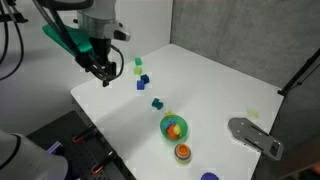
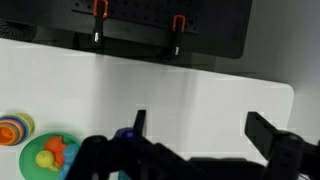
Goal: Put the blue toy inside the green bowl
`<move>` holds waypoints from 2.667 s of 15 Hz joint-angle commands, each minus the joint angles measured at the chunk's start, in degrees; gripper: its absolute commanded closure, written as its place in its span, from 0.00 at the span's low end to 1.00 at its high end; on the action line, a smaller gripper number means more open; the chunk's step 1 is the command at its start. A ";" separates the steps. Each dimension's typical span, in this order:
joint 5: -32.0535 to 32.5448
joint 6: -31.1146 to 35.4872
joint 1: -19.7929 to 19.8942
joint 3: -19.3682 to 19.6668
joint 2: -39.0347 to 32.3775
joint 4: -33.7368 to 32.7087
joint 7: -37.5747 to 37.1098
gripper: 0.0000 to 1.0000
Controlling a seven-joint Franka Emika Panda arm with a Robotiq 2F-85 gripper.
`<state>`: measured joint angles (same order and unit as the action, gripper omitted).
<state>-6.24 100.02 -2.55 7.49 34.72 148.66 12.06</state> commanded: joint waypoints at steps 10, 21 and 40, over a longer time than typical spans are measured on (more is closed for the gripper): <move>-0.60 10.48 0.33 -3.46 -7.64 -1.18 -1.75 0.00; 0.45 30.15 0.22 -6.79 -27.73 -6.29 -4.46 0.00; 6.36 48.28 -2.74 -5.00 -69.59 -33.63 -26.28 0.00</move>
<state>0.16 147.55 -3.61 0.96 -29.93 120.28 -9.89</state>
